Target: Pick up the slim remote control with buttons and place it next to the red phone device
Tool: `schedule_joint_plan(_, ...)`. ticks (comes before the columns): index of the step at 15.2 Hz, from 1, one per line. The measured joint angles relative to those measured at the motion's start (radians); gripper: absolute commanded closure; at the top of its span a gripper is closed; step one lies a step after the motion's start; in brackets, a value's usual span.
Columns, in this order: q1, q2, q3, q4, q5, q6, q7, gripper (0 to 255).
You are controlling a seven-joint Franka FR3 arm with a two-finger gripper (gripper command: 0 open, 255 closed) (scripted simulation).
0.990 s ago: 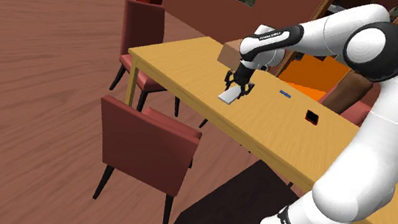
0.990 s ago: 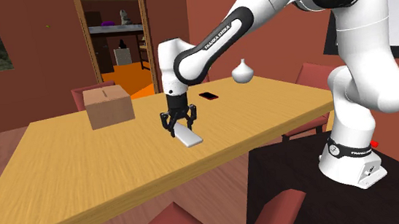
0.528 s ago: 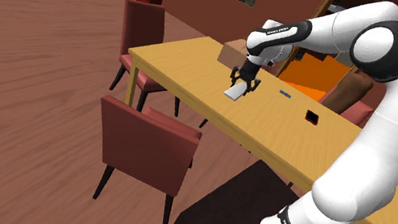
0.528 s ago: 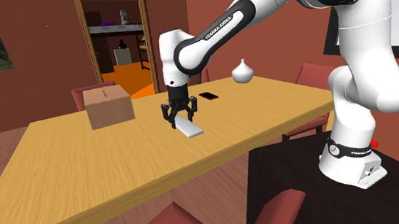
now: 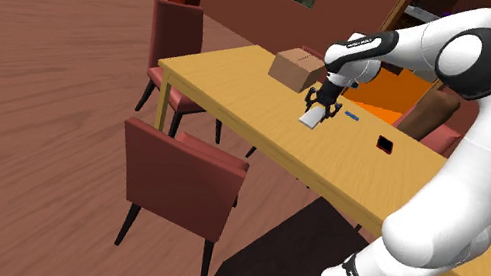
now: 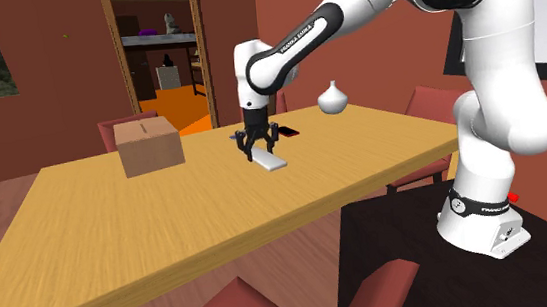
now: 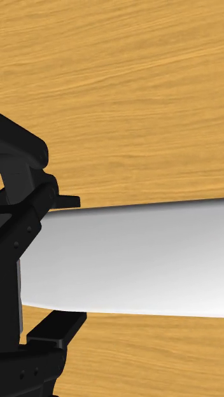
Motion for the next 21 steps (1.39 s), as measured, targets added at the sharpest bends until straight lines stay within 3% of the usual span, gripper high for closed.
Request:
schedule_joint_plan(10,-0.154,0.074,-0.068,0.099,0.04,-0.032,-0.235,255)
schedule_joint_plan(21,-0.347,0.265,-0.105,0.375,0.107,-0.131,-0.461,255)
